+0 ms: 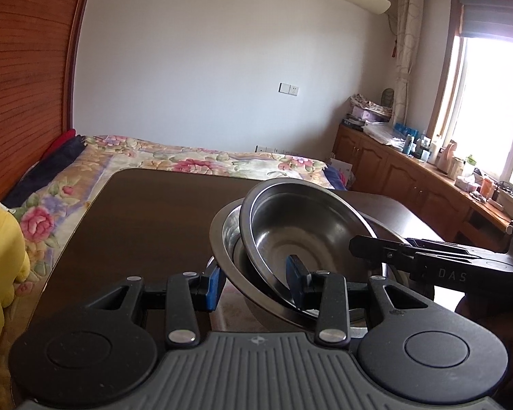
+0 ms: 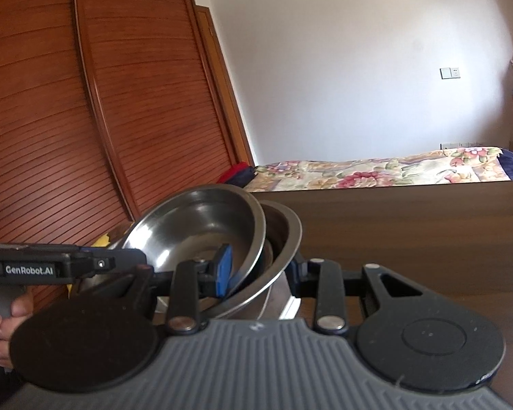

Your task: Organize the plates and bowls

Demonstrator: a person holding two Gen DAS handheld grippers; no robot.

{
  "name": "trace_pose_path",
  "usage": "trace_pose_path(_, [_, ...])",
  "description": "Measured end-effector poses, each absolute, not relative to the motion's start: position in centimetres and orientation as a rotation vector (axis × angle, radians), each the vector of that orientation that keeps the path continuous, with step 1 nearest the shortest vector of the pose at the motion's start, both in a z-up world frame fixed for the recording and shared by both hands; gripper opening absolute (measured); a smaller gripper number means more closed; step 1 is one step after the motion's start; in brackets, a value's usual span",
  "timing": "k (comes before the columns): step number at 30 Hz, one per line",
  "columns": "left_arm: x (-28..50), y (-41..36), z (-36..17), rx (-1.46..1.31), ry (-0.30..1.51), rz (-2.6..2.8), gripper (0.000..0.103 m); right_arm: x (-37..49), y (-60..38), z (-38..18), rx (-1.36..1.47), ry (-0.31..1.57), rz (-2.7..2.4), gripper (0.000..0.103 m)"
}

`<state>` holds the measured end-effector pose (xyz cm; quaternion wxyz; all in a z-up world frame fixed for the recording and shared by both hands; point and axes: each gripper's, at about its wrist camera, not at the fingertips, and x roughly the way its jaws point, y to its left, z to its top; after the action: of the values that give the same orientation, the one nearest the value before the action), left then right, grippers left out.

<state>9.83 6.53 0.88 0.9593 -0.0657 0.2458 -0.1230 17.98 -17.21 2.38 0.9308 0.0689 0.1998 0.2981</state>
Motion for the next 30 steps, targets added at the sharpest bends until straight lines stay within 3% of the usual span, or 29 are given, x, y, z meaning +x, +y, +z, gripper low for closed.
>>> trace_pose_path(8, [10.5, 7.0, -0.9, -0.132, 0.538, -0.253, 0.065, 18.4, -16.5, 1.0, 0.134, 0.438, 0.611, 0.035])
trace_pose_path(11, [10.2, 7.3, -1.2, -0.129, 0.524, -0.249, 0.074, 18.3, -16.3, 0.3, 0.135, 0.457, 0.614, 0.04])
trace_pose_path(12, [10.1, 7.6, -1.2, -0.137, 0.524, -0.24, 0.081, 18.1, -16.2, 0.2, 0.129, 0.456, 0.623, 0.043])
trace_pose_path(15, [9.5, 8.0, -0.8, -0.164, 0.504, -0.217, 0.084, 17.1, -15.9, 0.4, 0.086, 0.43, 0.632, 0.062])
trace_pose_path(16, [9.4, 8.2, -0.6, -0.169, 0.499, -0.209, 0.085, 16.9, -15.8, 0.5, 0.073, 0.417, 0.628, 0.063])
trace_pose_path(30, [8.0, 6.9, 1.3, -0.132, 0.443, -0.21, 0.097, 15.6, -17.2, 1.5, 0.09, 0.384, 0.574, 0.064])
